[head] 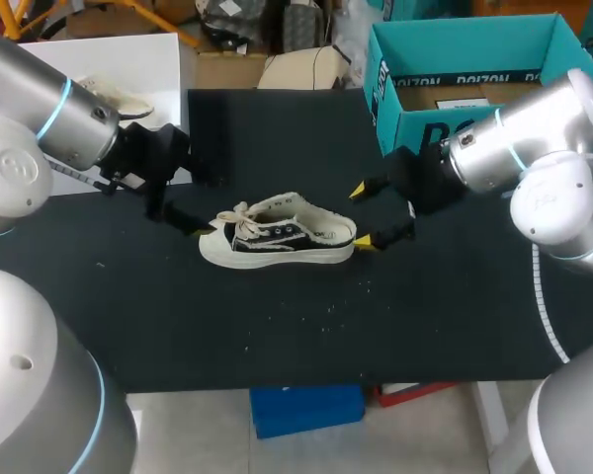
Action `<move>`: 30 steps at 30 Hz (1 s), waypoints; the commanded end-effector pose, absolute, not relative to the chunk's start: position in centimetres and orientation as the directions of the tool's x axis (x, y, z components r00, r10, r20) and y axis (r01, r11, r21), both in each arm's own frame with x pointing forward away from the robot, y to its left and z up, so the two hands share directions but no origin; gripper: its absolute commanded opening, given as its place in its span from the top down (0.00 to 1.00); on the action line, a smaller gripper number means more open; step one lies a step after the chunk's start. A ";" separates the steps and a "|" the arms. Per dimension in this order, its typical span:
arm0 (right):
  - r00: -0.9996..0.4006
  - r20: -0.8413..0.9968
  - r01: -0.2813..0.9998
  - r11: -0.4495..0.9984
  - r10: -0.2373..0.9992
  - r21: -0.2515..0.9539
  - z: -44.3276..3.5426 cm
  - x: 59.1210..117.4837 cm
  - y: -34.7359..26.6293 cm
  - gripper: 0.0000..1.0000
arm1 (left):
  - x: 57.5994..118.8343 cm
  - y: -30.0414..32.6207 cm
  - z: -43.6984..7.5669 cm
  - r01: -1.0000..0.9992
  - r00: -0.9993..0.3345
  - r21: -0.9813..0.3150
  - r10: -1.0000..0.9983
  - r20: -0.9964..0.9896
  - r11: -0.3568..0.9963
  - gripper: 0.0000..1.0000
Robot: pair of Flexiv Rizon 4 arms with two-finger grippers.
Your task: Take the shoe out of the shoebox, open the shoe tongue, remove and reinsert the insole, then place the shoe into the shoebox
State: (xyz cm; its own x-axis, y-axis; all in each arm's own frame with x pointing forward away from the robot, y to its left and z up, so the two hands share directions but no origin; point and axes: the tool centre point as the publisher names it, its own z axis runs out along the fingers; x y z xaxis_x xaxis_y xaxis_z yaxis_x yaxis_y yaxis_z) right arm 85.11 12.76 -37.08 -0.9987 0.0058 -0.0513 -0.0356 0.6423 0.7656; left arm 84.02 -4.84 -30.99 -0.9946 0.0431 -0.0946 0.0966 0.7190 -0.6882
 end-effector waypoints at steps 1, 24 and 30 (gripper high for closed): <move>-0.999 -0.048 -0.038 0.541 0.005 0.840 -38.9 85.7 13.7 0.00 | 83.9 -4.8 -31.1 0.099 -0.994 -0.689 0.042 -0.100 0.718 0.00; -0.996 0.004 0.052 0.545 0.090 0.837 -41.6 86.8 14.6 0.00 | 83.9 -4.8 -31.1 0.099 -0.994 -0.689 0.042 -0.100 0.718 0.00; -0.993 0.016 0.076 0.531 0.118 0.844 -42.4 86.6 15.0 0.00 | 83.9 -4.8 -31.1 0.099 -0.994 -0.689 0.042 -0.100 0.718 0.00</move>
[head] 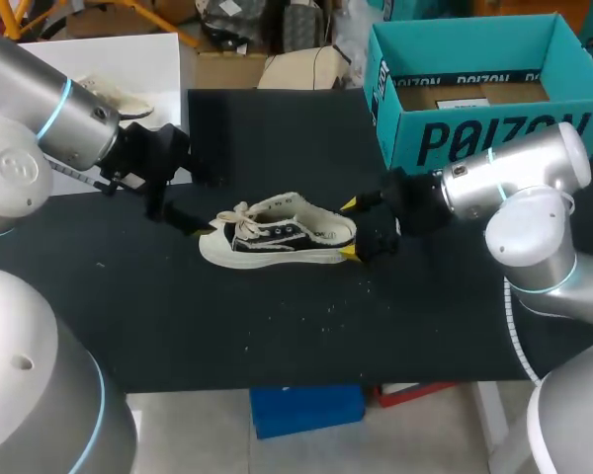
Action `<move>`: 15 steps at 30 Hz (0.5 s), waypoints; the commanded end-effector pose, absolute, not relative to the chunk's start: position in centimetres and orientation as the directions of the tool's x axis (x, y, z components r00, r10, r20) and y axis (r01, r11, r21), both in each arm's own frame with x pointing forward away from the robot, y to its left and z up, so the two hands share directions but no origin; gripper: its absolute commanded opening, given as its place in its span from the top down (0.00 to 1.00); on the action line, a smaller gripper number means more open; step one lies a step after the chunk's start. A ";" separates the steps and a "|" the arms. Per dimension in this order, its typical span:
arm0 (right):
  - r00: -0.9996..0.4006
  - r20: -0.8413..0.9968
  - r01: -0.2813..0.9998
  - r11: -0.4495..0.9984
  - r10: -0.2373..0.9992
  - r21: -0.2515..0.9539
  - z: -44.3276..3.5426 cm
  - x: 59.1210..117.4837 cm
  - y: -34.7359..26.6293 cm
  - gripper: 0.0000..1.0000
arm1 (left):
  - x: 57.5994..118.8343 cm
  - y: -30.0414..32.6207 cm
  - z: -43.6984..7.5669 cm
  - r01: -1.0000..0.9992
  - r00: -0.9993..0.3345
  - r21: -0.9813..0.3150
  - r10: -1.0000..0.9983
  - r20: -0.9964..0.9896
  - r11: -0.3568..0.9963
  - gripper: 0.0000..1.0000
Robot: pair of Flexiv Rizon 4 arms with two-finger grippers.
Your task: Take the shoe out of the shoebox, open the shoe tongue, remove and reinsert the insole, then place the shoe into the shoebox
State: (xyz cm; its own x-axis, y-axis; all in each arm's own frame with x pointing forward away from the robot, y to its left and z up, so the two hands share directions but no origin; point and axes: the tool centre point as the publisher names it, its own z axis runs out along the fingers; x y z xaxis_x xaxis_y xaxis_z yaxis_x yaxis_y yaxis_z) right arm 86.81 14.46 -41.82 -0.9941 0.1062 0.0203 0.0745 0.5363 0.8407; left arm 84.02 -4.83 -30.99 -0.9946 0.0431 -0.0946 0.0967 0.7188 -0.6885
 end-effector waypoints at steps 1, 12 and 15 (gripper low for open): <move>-0.993 0.017 0.078 0.529 0.120 0.845 -42.4 86.6 15.1 0.00 | 83.9 -4.8 -31.1 0.099 -0.994 -0.689 0.042 -0.100 0.718 0.00; -0.991 0.017 0.083 0.507 0.132 0.858 -43.1 86.9 16.4 0.00 | 83.9 -4.8 -31.1 0.099 -0.994 -0.689 0.042 -0.100 0.718 0.00; -0.992 0.016 0.078 0.503 0.128 0.861 -43.2 87.0 16.6 0.00 | 83.9 -4.8 -31.1 0.099 -0.994 -0.689 0.042 -0.100 0.718 0.00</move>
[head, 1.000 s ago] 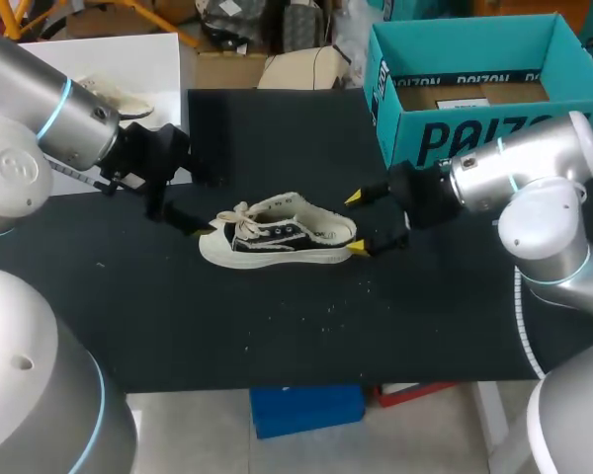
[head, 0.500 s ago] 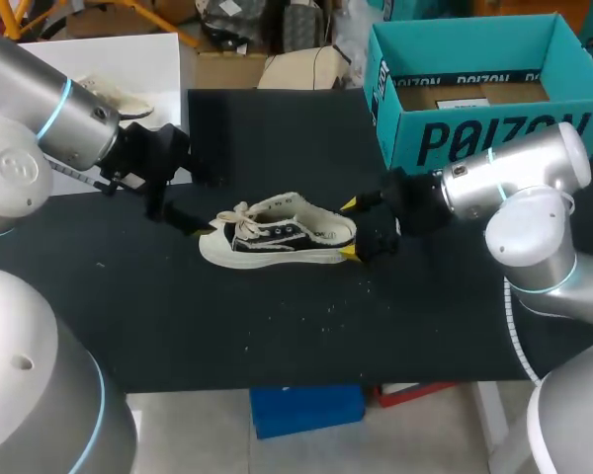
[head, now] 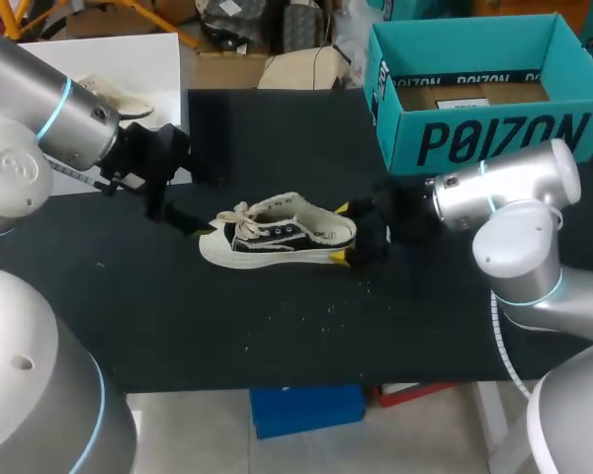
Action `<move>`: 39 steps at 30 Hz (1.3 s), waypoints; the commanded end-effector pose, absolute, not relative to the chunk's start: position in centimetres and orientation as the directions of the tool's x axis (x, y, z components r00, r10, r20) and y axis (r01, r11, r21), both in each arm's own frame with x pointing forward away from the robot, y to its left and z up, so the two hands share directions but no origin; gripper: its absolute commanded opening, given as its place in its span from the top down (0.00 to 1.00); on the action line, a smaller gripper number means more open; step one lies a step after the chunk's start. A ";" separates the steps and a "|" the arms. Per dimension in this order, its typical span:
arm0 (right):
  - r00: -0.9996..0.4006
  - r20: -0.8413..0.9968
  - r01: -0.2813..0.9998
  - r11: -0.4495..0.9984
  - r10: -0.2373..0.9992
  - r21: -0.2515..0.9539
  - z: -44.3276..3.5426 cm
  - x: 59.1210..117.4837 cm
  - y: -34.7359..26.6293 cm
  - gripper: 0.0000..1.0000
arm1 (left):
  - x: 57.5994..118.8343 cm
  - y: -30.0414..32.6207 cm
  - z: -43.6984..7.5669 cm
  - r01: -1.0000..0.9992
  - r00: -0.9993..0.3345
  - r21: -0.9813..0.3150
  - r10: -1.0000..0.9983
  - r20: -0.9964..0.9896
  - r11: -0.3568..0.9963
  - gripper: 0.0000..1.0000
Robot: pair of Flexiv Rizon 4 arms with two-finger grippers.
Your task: Take the shoe out of the shoebox, open the shoe tongue, remove and reinsert the insole, then place the shoe into the shoebox
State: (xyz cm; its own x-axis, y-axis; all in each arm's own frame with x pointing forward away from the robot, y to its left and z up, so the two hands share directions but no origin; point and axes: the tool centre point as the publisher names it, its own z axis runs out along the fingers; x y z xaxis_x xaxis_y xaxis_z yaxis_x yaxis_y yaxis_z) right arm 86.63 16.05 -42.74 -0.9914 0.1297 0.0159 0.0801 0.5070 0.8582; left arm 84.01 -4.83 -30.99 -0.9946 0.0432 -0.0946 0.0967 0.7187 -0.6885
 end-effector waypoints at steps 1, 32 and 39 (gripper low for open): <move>-0.992 0.014 0.077 0.502 0.127 0.862 -43.3 87.0 16.6 0.00 | 83.9 -4.8 -31.1 0.099 -0.994 -0.689 0.042 -0.100 0.718 0.00; -0.995 0.000 0.053 0.503 0.104 0.863 -44.1 87.4 16.9 1.00 | 83.9 -6.4 -29.8 -0.206 -0.954 -0.648 -0.299 -0.035 0.733 0.00; -0.995 0.000 0.053 0.503 0.104 0.863 -44.1 87.4 16.9 1.00 | 83.7 -11.1 -27.9 -0.403 -0.909 -0.616 -0.372 0.187 0.677 0.00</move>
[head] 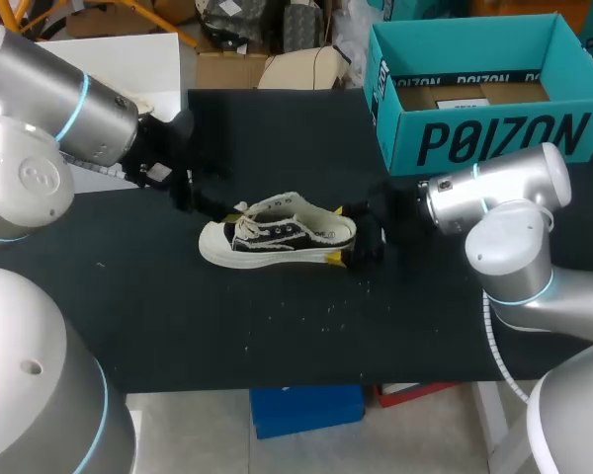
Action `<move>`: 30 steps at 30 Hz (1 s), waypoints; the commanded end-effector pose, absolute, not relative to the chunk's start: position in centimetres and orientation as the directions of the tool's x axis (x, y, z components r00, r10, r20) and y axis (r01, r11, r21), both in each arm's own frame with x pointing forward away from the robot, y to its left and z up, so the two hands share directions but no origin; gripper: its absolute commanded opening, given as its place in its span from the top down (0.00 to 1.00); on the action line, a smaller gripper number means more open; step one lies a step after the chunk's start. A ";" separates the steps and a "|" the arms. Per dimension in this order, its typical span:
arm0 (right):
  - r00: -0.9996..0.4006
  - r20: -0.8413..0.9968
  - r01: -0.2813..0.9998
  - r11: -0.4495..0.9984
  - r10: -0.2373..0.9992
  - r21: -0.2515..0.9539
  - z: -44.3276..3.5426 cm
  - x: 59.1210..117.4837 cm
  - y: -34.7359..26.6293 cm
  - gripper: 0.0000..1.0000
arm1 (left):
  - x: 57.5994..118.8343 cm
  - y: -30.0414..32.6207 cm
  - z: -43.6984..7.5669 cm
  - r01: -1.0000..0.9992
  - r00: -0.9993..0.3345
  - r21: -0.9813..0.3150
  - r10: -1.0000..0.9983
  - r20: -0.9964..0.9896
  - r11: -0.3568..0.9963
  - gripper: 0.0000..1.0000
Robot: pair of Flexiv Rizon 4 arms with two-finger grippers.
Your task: Take the shoe out of the shoebox, open the shoe tongue, remove and reinsert the insole, then place the shoe into the shoebox
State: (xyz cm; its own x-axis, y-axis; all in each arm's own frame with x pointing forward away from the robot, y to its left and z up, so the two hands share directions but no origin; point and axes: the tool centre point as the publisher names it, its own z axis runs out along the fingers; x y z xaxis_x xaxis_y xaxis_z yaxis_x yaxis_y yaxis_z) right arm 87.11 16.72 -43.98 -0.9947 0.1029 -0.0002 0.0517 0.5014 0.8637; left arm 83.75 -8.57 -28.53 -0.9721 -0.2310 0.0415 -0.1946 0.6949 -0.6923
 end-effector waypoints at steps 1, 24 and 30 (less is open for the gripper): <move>-0.995 0.000 0.053 0.503 0.104 0.863 -44.1 87.4 16.9 1.00 | 83.8 -11.6 -27.8 -0.349 -0.934 -0.575 -0.322 0.153 0.740 0.00; -0.995 0.000 0.053 0.503 0.104 0.863 -44.1 87.4 16.9 1.00 | 86.6 -14.9 -26.9 -0.768 -0.597 -0.407 -0.783 0.173 0.496 0.00; -0.995 0.000 0.053 0.503 0.104 0.863 -44.1 87.4 16.9 1.00 | 86.9 -15.6 -26.6 -0.951 -0.213 -0.297 -0.869 0.446 0.081 0.00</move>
State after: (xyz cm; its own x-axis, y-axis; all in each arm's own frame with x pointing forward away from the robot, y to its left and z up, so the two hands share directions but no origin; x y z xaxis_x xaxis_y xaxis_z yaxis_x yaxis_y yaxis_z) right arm 87.16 16.74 -43.98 -0.9948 0.1022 0.0000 0.0514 0.5010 0.8639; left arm 86.68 -14.74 -26.47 -0.8145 -0.5324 0.2308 -0.5625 0.6269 -0.5390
